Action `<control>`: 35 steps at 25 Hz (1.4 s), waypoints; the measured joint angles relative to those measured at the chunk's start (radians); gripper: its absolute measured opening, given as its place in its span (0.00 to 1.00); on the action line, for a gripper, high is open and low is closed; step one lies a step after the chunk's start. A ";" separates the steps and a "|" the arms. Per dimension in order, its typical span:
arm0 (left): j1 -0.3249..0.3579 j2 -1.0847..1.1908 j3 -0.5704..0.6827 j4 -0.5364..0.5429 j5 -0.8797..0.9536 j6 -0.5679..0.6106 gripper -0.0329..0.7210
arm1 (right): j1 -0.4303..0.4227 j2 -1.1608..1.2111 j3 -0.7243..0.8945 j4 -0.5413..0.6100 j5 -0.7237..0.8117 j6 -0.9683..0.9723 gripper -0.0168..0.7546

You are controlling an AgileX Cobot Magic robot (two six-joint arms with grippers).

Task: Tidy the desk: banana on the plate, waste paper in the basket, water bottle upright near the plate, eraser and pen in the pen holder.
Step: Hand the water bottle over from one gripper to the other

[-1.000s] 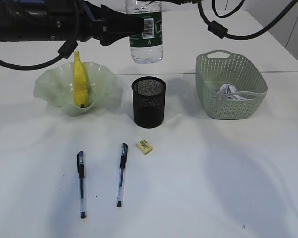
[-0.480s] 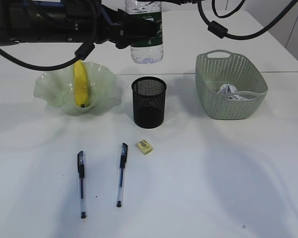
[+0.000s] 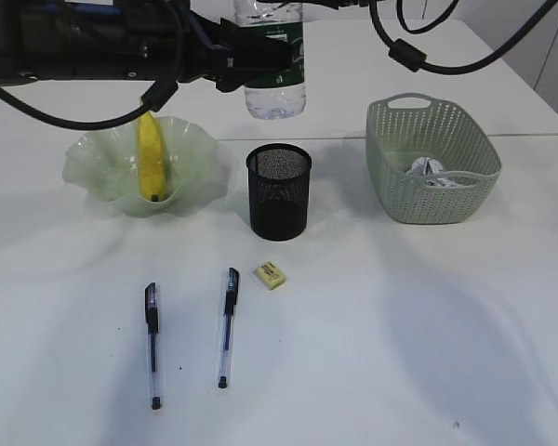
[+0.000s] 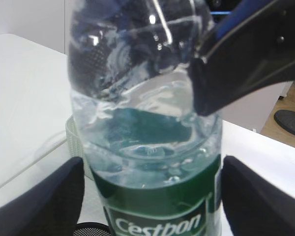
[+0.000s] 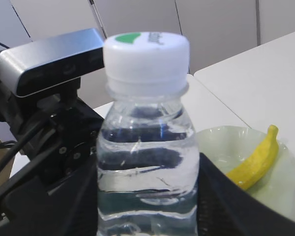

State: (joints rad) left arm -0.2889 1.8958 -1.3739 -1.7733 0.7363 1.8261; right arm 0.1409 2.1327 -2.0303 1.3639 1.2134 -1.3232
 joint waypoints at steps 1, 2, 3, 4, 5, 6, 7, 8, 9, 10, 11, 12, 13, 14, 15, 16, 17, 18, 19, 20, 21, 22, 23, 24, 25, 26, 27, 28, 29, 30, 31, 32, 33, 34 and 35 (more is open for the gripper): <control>0.000 0.000 0.000 0.000 -0.002 0.000 0.84 | 0.000 0.000 0.000 0.000 -0.002 0.000 0.51; 0.000 0.002 -0.002 -0.001 -0.002 0.000 0.84 | 0.000 0.000 0.000 0.000 -0.002 0.000 0.51; -0.001 0.006 -0.002 -0.001 -0.002 0.000 0.84 | 0.000 0.000 0.000 0.000 -0.002 0.000 0.51; -0.002 0.010 -0.004 -0.001 -0.002 0.000 0.84 | 0.000 0.000 0.000 0.000 -0.004 0.000 0.51; -0.002 0.015 -0.004 -0.002 -0.002 -0.001 0.84 | 0.000 0.000 0.000 -0.004 -0.006 0.000 0.51; -0.002 0.017 -0.006 -0.004 -0.002 -0.002 0.83 | 0.000 0.000 0.000 -0.007 -0.008 0.000 0.51; -0.003 0.019 -0.006 -0.004 -0.002 -0.002 0.83 | 0.000 0.000 0.000 -0.012 -0.009 0.002 0.51; -0.003 0.021 -0.006 -0.004 0.000 -0.002 0.83 | 0.000 0.000 0.000 -0.014 -0.009 0.002 0.51; -0.003 0.021 -0.006 -0.004 0.000 -0.002 0.83 | 0.000 0.000 0.000 -0.014 -0.009 0.004 0.51; -0.003 0.021 -0.006 -0.004 0.002 -0.002 0.83 | 0.000 0.000 0.000 -0.014 -0.009 0.009 0.51; -0.003 0.021 -0.006 -0.004 0.002 -0.002 0.83 | 0.000 0.000 0.000 -0.014 -0.009 0.013 0.51; -0.003 0.021 -0.006 -0.004 0.006 -0.002 0.83 | 0.000 -0.002 0.000 -0.016 -0.009 0.015 0.51; -0.003 0.021 -0.006 -0.004 0.007 -0.002 0.83 | 0.000 -0.007 0.000 -0.017 -0.009 0.017 0.51; -0.003 0.021 -0.006 -0.004 0.010 -0.002 0.83 | 0.000 -0.009 0.000 -0.017 -0.010 0.017 0.51; -0.003 0.021 -0.006 -0.004 0.012 -0.002 0.83 | 0.000 -0.014 0.000 -0.017 -0.010 0.021 0.51; -0.003 0.021 -0.006 -0.004 0.015 -0.002 0.83 | 0.000 -0.018 0.000 -0.015 -0.010 0.026 0.51; -0.005 0.021 -0.006 -0.004 0.019 -0.002 0.83 | 0.000 -0.019 0.000 -0.011 -0.010 0.028 0.51; -0.005 0.021 -0.006 -0.004 0.021 -0.002 0.83 | 0.000 -0.022 0.000 -0.011 -0.010 0.028 0.51; -0.005 0.021 -0.006 -0.004 0.021 -0.002 0.83 | 0.000 -0.022 0.000 -0.011 -0.010 0.031 0.51; -0.005 0.021 -0.006 -0.004 0.022 -0.002 0.83 | 0.000 -0.022 0.000 -0.009 -0.010 0.033 0.51; -0.005 0.021 -0.006 -0.004 0.022 -0.002 0.83 | 0.000 -0.022 0.000 -0.009 -0.010 0.033 0.51; -0.005 0.021 -0.006 -0.004 0.023 -0.002 0.83 | 0.000 -0.022 0.000 -0.009 -0.010 0.035 0.51; -0.005 0.021 -0.009 -0.004 0.024 -0.002 0.83 | 0.002 -0.022 0.000 -0.009 -0.010 0.035 0.51; -0.005 0.021 -0.011 -0.004 0.024 -0.002 0.83 | 0.004 -0.022 0.000 -0.009 -0.010 0.037 0.51; -0.005 0.021 -0.020 -0.004 0.024 -0.002 0.83 | 0.006 -0.022 0.000 -0.009 -0.010 0.039 0.51; -0.005 0.021 -0.028 -0.002 0.026 -0.002 0.83 | 0.012 -0.022 0.000 -0.009 -0.010 0.040 0.51; -0.007 0.021 -0.037 -0.002 0.028 -0.002 0.83 | 0.019 -0.023 0.000 -0.009 -0.012 0.041 0.51; -0.007 0.021 -0.044 -0.002 0.028 -0.002 0.83 | 0.023 -0.023 0.000 -0.009 -0.012 0.041 0.51; -0.009 0.023 -0.048 -0.002 0.028 -0.002 0.83 | 0.028 -0.024 0.000 -0.009 -0.010 0.041 0.51; -0.011 0.023 -0.050 -0.002 0.028 -0.002 0.83 | 0.030 -0.026 0.000 -0.009 -0.010 0.043 0.51; -0.013 0.023 -0.052 -0.002 0.029 -0.002 0.83 | 0.030 -0.025 0.000 -0.009 -0.010 0.043 0.51; -0.013 0.023 -0.052 -0.002 0.029 -0.002 0.83 | 0.032 -0.025 0.000 -0.009 -0.010 0.043 0.51; -0.013 0.023 -0.052 -0.002 0.029 -0.002 0.83 | 0.034 -0.025 0.000 -0.009 -0.010 0.043 0.51; -0.013 0.023 -0.052 -0.002 0.029 -0.002 0.83 | 0.034 -0.025 0.000 -0.009 -0.010 0.043 0.51; -0.013 0.023 -0.052 -0.002 0.030 -0.002 0.83 | 0.034 -0.025 0.000 -0.009 -0.010 0.043 0.51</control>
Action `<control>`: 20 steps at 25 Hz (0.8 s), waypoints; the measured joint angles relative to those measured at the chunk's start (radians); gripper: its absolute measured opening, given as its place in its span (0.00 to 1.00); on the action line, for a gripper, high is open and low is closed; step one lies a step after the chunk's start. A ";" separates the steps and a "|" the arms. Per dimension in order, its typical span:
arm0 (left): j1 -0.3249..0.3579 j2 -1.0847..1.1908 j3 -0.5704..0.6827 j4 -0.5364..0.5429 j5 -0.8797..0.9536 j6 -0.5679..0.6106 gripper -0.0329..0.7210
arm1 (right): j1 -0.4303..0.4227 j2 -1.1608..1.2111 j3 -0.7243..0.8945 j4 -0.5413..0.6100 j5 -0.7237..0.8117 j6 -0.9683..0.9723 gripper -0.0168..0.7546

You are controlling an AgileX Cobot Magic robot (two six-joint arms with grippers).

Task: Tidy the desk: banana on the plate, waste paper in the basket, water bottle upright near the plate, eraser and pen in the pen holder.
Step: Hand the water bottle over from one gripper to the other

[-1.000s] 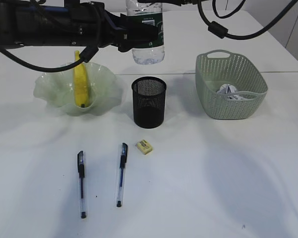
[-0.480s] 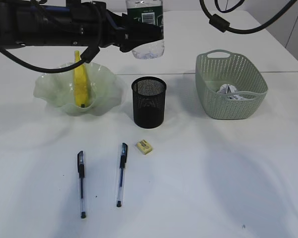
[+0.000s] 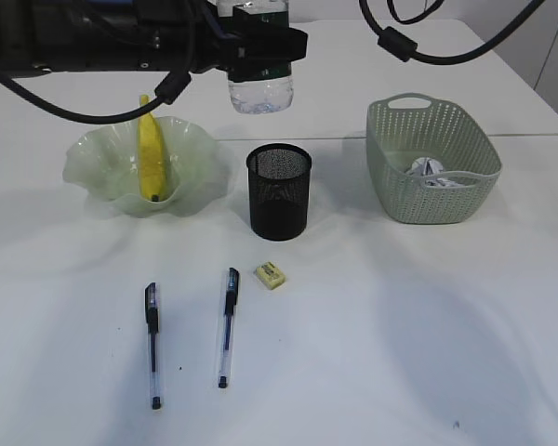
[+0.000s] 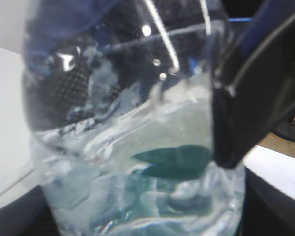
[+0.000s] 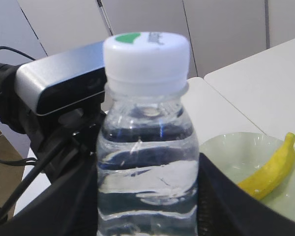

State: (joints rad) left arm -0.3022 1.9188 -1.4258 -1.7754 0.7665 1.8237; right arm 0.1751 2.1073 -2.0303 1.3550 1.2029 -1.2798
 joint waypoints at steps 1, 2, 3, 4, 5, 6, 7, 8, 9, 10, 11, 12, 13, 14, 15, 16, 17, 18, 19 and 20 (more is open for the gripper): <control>0.000 0.000 0.000 0.000 0.000 0.000 0.83 | 0.000 0.000 0.000 0.000 0.000 0.000 0.51; 0.000 0.000 0.000 0.000 0.000 0.000 0.82 | 0.000 0.000 0.000 0.000 0.000 0.000 0.51; 0.000 0.000 0.000 0.000 0.000 0.000 0.82 | 0.000 0.000 0.000 0.000 0.000 0.000 0.51; 0.000 0.000 0.000 0.000 0.000 0.000 0.82 | 0.000 0.000 0.000 0.000 0.000 0.000 0.51; 0.000 0.000 0.000 0.000 0.000 0.000 0.81 | 0.000 0.000 0.000 0.000 0.000 0.000 0.51; 0.000 0.000 0.000 0.000 0.000 0.000 0.81 | 0.000 0.000 0.000 0.000 0.000 0.000 0.51; 0.000 0.002 -0.001 0.000 0.000 0.000 0.80 | 0.000 0.000 0.000 0.000 0.000 0.000 0.51; 0.000 0.005 -0.002 0.000 0.002 0.000 0.79 | 0.000 0.000 0.000 -0.002 0.000 0.000 0.51; 0.000 0.007 -0.002 0.000 0.002 0.000 0.79 | 0.000 0.000 0.000 -0.002 0.000 0.000 0.51; 0.000 0.006 -0.002 0.000 0.002 0.000 0.77 | 0.000 0.000 0.000 -0.003 0.000 0.000 0.51; 0.000 0.006 -0.002 0.000 0.003 0.000 0.76 | 0.000 0.000 0.000 -0.003 0.000 0.000 0.51; 0.000 0.006 -0.002 0.000 0.005 -0.002 0.75 | 0.000 0.000 0.000 -0.003 0.000 0.000 0.51; 0.000 0.006 -0.002 0.000 0.005 -0.004 0.74 | 0.000 0.000 0.000 -0.003 0.000 0.000 0.51; 0.000 0.006 -0.002 -0.002 0.005 -0.009 0.73 | 0.000 0.000 0.000 -0.003 0.000 -0.002 0.51; 0.000 0.006 -0.002 -0.004 0.005 -0.013 0.71 | 0.000 0.000 0.000 -0.003 0.000 -0.002 0.51; 0.000 0.006 -0.002 -0.006 0.005 -0.015 0.70 | 0.000 0.000 0.000 -0.003 0.000 -0.004 0.51; 0.000 0.006 -0.002 -0.006 0.005 -0.017 0.68 | 0.000 0.000 0.000 -0.003 0.000 -0.006 0.51; 0.000 0.006 -0.002 -0.008 0.005 -0.019 0.67 | 0.000 0.000 0.000 -0.004 0.000 -0.008 0.51; 0.000 0.006 -0.002 -0.008 0.007 -0.019 0.65 | 0.000 0.000 0.000 -0.004 0.000 -0.011 0.51; 0.000 0.006 -0.002 -0.008 0.007 -0.020 0.64 | 0.000 0.000 0.000 -0.004 0.000 -0.013 0.51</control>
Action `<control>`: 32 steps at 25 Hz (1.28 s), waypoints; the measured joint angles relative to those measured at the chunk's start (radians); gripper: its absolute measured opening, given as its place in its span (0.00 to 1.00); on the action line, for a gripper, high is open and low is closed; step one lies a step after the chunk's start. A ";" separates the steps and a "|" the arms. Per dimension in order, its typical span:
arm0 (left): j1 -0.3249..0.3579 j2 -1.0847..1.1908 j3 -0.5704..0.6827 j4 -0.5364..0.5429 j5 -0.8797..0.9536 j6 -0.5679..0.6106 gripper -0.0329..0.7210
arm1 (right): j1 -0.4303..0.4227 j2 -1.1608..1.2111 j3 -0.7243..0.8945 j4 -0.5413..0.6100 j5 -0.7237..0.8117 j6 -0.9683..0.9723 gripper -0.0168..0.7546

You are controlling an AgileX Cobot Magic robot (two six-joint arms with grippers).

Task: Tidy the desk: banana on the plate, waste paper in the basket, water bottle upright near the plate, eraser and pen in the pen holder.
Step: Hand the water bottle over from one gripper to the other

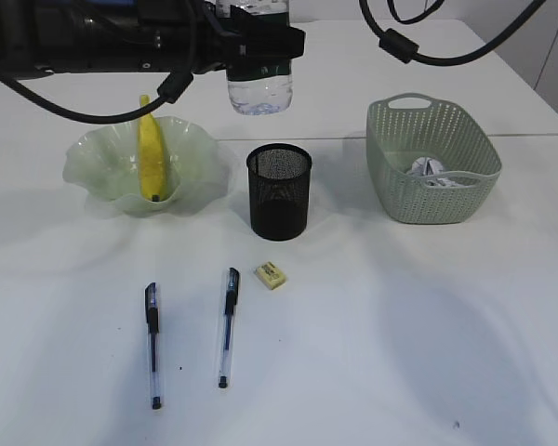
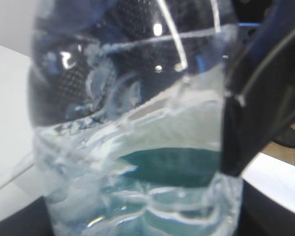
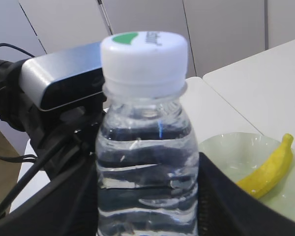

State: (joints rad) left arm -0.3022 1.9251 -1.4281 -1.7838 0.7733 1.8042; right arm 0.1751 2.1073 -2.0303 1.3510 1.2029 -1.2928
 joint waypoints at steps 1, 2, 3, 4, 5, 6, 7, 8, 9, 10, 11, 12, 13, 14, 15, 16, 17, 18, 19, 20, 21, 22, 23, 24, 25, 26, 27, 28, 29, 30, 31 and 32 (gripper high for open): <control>0.000 0.000 0.000 0.000 0.000 0.000 0.62 | 0.000 0.000 0.000 0.000 0.000 -0.002 0.51; 0.000 0.000 0.000 0.000 0.000 0.000 0.62 | 0.000 0.000 0.000 0.000 0.000 -0.002 0.51; 0.000 0.000 0.000 0.000 0.000 0.000 0.61 | 0.000 0.000 0.000 0.000 0.000 -0.002 0.51; 0.000 0.000 0.000 0.000 0.002 -0.002 0.61 | 0.000 0.000 0.000 0.000 0.000 -0.002 0.51; 0.000 0.000 0.000 0.000 0.003 -0.002 0.61 | 0.000 0.000 0.000 0.000 0.000 -0.002 0.51; 0.000 0.000 0.000 0.000 0.004 -0.002 0.60 | 0.000 0.000 0.000 0.000 0.000 -0.002 0.51; 0.000 0.000 0.000 0.000 0.004 -0.002 0.60 | 0.000 0.000 0.000 0.000 0.000 -0.002 0.51; 0.000 0.000 0.000 0.000 0.004 -0.002 0.59 | 0.000 0.000 0.000 0.000 0.000 -0.002 0.51; 0.000 0.000 0.000 0.000 0.004 -0.002 0.59 | 0.000 0.000 0.000 0.000 0.000 -0.002 0.51; 0.000 0.000 0.000 0.000 0.004 -0.002 0.59 | 0.000 0.000 0.000 0.000 0.000 -0.002 0.51; 0.000 0.000 0.000 0.000 0.006 -0.002 0.59 | 0.000 0.000 0.000 0.000 0.000 -0.002 0.51; 0.000 0.000 0.000 0.000 0.006 -0.002 0.59 | 0.000 0.000 0.000 0.000 0.000 -0.002 0.51; 0.000 0.000 0.000 0.000 0.006 -0.002 0.59 | 0.000 0.000 0.000 0.000 0.000 -0.002 0.51; 0.000 0.000 0.000 0.000 0.006 -0.002 0.59 | 0.000 0.000 0.000 0.000 0.000 -0.002 0.51; 0.000 0.000 0.000 0.000 0.006 -0.002 0.58 | 0.000 0.000 0.000 0.000 0.000 -0.002 0.51; 0.000 0.000 0.000 0.000 0.006 -0.002 0.58 | 0.000 0.000 0.000 0.000 0.000 -0.002 0.51; 0.000 0.000 0.000 0.000 0.006 -0.002 0.58 | 0.000 0.000 0.000 0.000 0.000 -0.002 0.51; 0.000 0.000 0.000 0.000 0.006 -0.002 0.58 | 0.000 0.000 0.000 0.000 0.000 -0.002 0.51; 0.000 0.000 0.000 0.000 0.006 -0.002 0.58 | 0.000 0.000 0.000 0.000 0.000 -0.002 0.51; 0.000 0.000 0.000 0.000 0.006 -0.002 0.58 | 0.000 0.000 0.000 0.000 0.000 -0.002 0.51; 0.000 0.000 0.000 0.000 0.006 -0.002 0.58 | 0.000 0.000 0.000 0.000 0.000 -0.002 0.51; 0.000 0.000 0.000 0.000 0.006 -0.002 0.58 | 0.000 0.000 0.000 0.000 0.000 -0.002 0.51; 0.000 0.000 0.000 0.000 0.006 -0.002 0.58 | 0.000 0.000 0.000 0.000 0.000 -0.002 0.51; 0.000 0.000 0.000 0.000 0.006 -0.002 0.58 | 0.000 0.000 0.000 0.000 0.000 -0.002 0.51; 0.000 0.000 0.000 0.000 0.006 -0.002 0.58 | 0.000 0.000 0.000 0.000 0.000 -0.004 0.51; 0.000 0.000 0.000 0.000 0.006 -0.002 0.58 | 0.000 0.000 0.000 0.000 0.000 -0.004 0.51; 0.000 0.000 0.000 0.000 0.006 -0.002 0.58 | 0.000 0.000 0.000 0.000 0.000 -0.004 0.51; 0.000 0.000 0.000 0.000 0.006 -0.002 0.58 | 0.000 0.000 0.000 0.000 0.000 -0.004 0.51; 0.000 0.000 0.000 0.000 0.006 -0.002 0.58 | 0.000 0.000 0.000 0.000 0.000 -0.004 0.51; 0.000 0.000 0.000 0.000 0.006 -0.002 0.58 | 0.000 0.000 0.000 0.000 0.000 -0.004 0.51; 0.000 0.000 0.000 0.000 0.006 -0.002 0.58 | 0.000 0.000 0.000 0.000 0.000 -0.004 0.51; 0.000 0.000 0.000 0.000 0.006 -0.002 0.58 | 0.000 0.000 0.000 0.000 0.000 -0.004 0.51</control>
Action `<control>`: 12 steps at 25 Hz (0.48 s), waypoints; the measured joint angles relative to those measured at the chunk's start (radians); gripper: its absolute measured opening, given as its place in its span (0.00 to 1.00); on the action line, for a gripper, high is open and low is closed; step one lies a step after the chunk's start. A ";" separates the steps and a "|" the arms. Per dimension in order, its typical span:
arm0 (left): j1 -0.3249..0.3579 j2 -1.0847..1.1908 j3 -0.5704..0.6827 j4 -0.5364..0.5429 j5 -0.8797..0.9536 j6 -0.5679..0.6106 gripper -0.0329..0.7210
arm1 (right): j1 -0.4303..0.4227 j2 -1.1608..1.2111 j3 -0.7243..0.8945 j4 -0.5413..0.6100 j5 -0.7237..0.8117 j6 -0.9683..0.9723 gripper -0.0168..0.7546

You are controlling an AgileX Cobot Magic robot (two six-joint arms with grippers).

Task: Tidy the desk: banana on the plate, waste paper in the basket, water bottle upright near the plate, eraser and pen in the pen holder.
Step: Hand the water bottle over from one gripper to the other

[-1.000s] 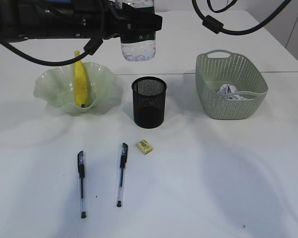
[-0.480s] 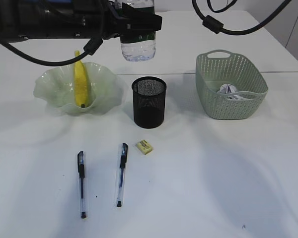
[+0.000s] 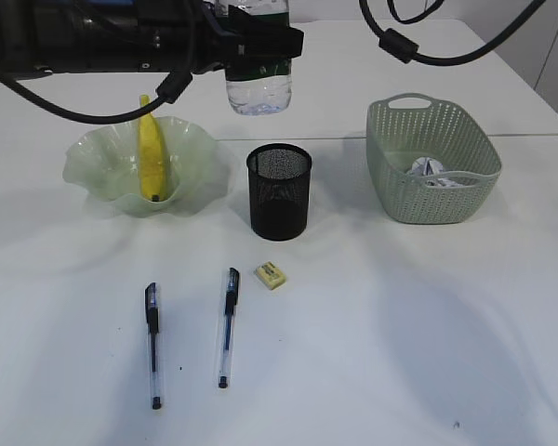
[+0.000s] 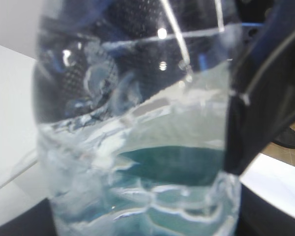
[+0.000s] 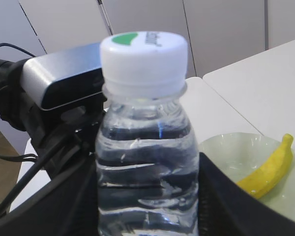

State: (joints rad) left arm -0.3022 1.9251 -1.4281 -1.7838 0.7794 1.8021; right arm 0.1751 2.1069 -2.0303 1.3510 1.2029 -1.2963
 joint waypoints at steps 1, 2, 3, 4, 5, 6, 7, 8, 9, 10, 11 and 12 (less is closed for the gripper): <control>0.000 0.000 0.000 0.000 0.000 0.000 0.58 | 0.000 0.000 0.000 0.000 0.000 0.000 0.51; 0.000 0.000 0.000 0.000 0.000 0.000 0.58 | 0.000 0.000 0.000 0.000 0.000 0.000 0.51; 0.000 0.000 0.000 0.000 0.000 0.000 0.58 | 0.000 0.000 0.000 0.000 0.000 0.000 0.51; 0.000 0.000 0.000 0.000 0.000 0.000 0.58 | 0.000 0.000 0.000 0.000 0.000 0.000 0.51; 0.000 0.000 0.000 0.000 0.000 0.000 0.58 | 0.000 0.000 0.000 0.000 0.000 0.000 0.51; 0.000 0.000 0.000 0.000 0.000 0.000 0.58 | 0.000 0.000 0.000 0.000 0.000 0.000 0.51; 0.000 0.000 0.000 0.000 0.000 0.000 0.58 | 0.000 0.000 0.000 0.000 0.000 0.000 0.51; 0.000 0.000 0.000 0.000 0.000 0.000 0.58 | 0.000 0.000 0.000 0.000 0.000 0.000 0.51; 0.000 0.000 0.000 0.000 0.000 0.000 0.58 | 0.000 0.000 0.000 0.000 0.000 0.000 0.51; 0.000 0.000 0.000 0.000 0.000 0.000 0.58 | 0.000 0.000 0.000 0.000 0.000 0.004 0.51; 0.000 0.000 0.000 0.000 0.000 0.000 0.58 | 0.000 0.000 0.000 0.000 0.000 0.006 0.52; 0.000 0.000 0.000 0.000 0.002 0.000 0.58 | 0.000 0.000 0.000 0.000 0.000 0.008 0.52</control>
State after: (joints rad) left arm -0.3022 1.9251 -1.4281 -1.7838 0.7809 1.8021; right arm 0.1751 2.1069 -2.0303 1.3510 1.2029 -1.2878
